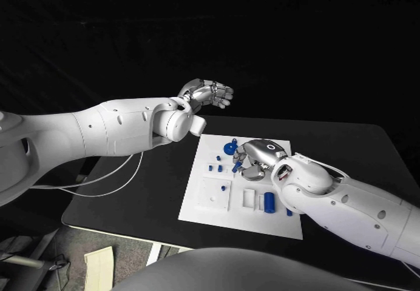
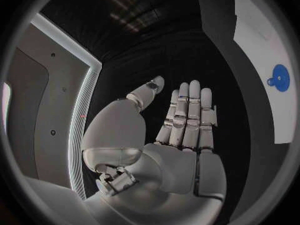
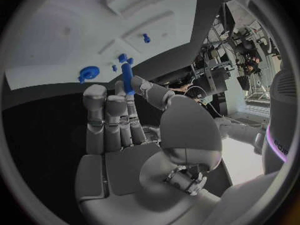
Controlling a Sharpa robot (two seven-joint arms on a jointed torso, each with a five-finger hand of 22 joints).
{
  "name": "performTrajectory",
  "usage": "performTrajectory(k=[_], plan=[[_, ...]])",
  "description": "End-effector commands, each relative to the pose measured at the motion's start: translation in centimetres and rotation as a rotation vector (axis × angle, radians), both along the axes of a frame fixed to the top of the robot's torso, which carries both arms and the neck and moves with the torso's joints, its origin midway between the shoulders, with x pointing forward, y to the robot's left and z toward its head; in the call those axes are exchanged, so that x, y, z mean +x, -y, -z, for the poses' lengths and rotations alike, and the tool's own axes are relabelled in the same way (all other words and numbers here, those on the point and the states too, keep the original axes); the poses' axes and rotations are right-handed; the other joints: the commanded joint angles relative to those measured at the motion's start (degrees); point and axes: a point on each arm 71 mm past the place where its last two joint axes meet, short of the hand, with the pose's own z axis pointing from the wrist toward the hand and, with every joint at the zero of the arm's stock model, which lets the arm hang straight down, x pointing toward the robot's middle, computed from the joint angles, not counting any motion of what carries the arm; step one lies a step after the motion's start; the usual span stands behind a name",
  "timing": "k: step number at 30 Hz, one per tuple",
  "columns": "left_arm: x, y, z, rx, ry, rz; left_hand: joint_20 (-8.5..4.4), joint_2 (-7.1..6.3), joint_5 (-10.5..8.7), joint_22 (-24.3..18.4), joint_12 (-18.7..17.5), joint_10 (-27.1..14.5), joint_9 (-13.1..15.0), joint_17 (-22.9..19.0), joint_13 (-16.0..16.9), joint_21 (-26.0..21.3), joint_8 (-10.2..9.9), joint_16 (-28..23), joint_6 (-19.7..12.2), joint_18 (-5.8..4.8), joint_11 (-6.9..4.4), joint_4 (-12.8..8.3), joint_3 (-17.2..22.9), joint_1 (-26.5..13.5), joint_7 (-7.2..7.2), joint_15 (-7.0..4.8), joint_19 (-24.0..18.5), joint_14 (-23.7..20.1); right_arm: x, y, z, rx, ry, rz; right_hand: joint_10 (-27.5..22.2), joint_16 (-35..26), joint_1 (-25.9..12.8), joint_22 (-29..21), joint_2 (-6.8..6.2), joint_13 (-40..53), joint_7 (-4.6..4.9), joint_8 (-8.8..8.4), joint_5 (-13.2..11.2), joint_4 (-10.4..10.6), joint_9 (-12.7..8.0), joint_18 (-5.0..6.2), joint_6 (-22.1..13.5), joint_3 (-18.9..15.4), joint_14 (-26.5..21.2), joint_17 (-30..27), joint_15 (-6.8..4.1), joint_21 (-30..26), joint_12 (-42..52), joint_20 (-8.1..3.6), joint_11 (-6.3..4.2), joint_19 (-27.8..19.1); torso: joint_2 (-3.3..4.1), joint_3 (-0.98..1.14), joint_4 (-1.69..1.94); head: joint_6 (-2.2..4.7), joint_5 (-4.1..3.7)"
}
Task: Assemble the parts on the task board
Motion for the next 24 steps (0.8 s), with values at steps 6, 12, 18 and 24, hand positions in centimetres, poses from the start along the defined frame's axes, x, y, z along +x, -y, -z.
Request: performTrajectory(k=[6, 12, 18, 24], plan=[[0.1, 0.5, -0.2, -0.011, 0.014, 0.007, 0.18, 0.15, 0.38, 0.1, 0.3, -0.2, -0.1, 0.1, -0.1, -0.3, 0.4, -0.3, -0.3, 0.91, -0.07, 0.1, -0.2, -0.2, 0.05, 0.02, 0.1, 0.3, -1.8, -2.9, 1.3, -0.025, -0.014, -0.088, 2.9, 0.3, -0.3, 1.0, 0.37, 0.1, -0.07, 0.14, -0.3, 0.0, 1.0, 6.23, 0.3, 0.4, -0.9, -0.1, -1.12, 0.4, 0.4, -0.51, -0.99, 0.1, 0.03, -0.09, 0.12, -0.25, 0.92], [0.3, 1.0, -0.1, -0.015, 0.011, 0.013, 0.18, 0.15, 0.38, 0.1, 0.3, -0.2, -0.1, 0.1, -0.1, -0.3, 0.4, -0.3, -0.3, 0.91, -0.08, 0.1, -0.2, -0.2, 0.05, 0.02, 0.1, 0.3, -3.1, -4.5, 3.1, -0.061, -0.040, -0.126, 2.9, 0.3, -0.4, 1.0, 0.51, 0.1, -0.05, 0.10, -0.3, -0.1, 1.0, 6.23, 0.3, 0.4, -0.9, -0.1, -1.11, 0.4, 0.4, -0.51, -0.98, 0.1, 0.09, -0.16, 0.22, -0.37, 1.18], [0.3, 1.3, -0.1, -0.017, 0.011, 0.017, 0.18, 0.17, 0.38, 0.1, 0.3, -0.2, -0.1, 0.2, -0.1, -0.3, 0.4, -0.4, -0.3, 0.91, -0.07, 0.1, -0.2, -0.2, 0.05, 0.02, 0.1, 0.3, -3.6, -5.1, 4.4, -0.076, -0.052, -0.138, 2.8, 0.3, -0.4, 1.0, 0.64, 0.2, -0.03, 0.07, -0.3, -0.2, 1.1, 6.23, 0.2, 0.3, -0.9, -0.1, -1.10, 0.4, 0.4, -0.53, -0.97, 0.0, 0.11, -0.16, 0.22, -0.37, 1.59], [0.3, 1.4, -0.1, -0.018, 0.011, 0.019, 0.18, 0.19, 0.38, 0.1, 0.3, -0.2, -0.1, 0.2, -0.1, -0.3, 0.4, -0.4, -0.3, 0.91, -0.08, 0.2, -0.2, -0.2, 0.05, 0.02, 0.1, 0.3, -3.9, -5.4, 5.0, -0.085, -0.055, -0.144, 2.8, 0.3, -0.4, 1.0, 0.71, 0.3, -0.04, 0.06, -0.3, -0.4, 1.1, 6.23, 0.2, 0.3, -0.9, -0.1, -1.10, 0.4, 0.4, -0.56, -0.97, 0.0, 0.09, -0.13, 0.21, -0.37, 1.92]])
